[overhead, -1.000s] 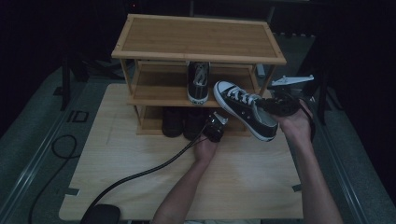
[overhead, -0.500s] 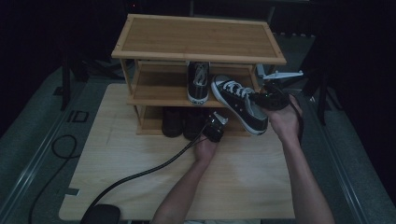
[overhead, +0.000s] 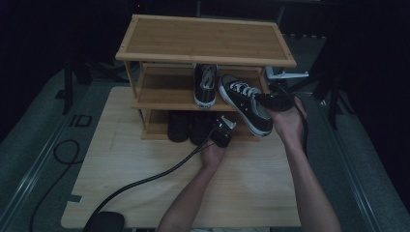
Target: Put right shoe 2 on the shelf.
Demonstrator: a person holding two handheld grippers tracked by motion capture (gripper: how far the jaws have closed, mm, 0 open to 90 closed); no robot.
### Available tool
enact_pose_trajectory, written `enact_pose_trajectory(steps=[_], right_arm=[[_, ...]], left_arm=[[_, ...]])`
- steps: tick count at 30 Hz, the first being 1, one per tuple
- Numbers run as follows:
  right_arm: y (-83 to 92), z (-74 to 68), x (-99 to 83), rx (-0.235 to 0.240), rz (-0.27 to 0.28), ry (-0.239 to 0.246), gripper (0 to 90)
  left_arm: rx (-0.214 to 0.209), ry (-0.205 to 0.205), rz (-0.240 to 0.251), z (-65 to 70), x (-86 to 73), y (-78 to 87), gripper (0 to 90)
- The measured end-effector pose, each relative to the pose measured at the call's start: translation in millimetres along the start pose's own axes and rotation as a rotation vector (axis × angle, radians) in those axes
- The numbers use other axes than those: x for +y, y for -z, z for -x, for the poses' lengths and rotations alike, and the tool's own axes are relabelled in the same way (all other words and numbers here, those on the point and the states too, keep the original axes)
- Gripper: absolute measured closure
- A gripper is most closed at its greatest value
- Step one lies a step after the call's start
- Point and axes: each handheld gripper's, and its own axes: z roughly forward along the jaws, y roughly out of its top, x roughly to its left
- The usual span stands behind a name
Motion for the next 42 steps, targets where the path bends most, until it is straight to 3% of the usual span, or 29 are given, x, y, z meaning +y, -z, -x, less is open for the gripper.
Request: enact_pose_trajectory(steps=[5,7,14,24,31,42], right_arm=[[2.9,1.7,1.0,0.023,0.016,-0.005,84.0],[4.2,2.3,1.0,0.027,0.015,-0.006,77.3],[9.5,4.3,1.3,0.029,0.021,0.009,70.5],[9.3,3.0,1.6,0.034,0.017,0.010,68.9],[15.4,-2.3,10.4,0.049,0.049,0.028,66.2],[27.9,-2.2,14.5,0.051,0.025,0.059,67.2]], left_arm=[[0.000,-0.002,0.001,0.0,-0.1,-0.1,89.9],[0.000,-0.002,0.001,0.0,-0.1,-0.2,89.9],[-0.001,-0.002,0.001,0.0,0.0,-0.2,89.9],[0.001,-0.002,0.000,0.1,-0.1,-0.1,89.9],[0.001,-0.005,0.001,-0.4,0.0,0.0,89.9],[0.000,-0.005,0.001,-0.4,0.0,0.0,89.9]])
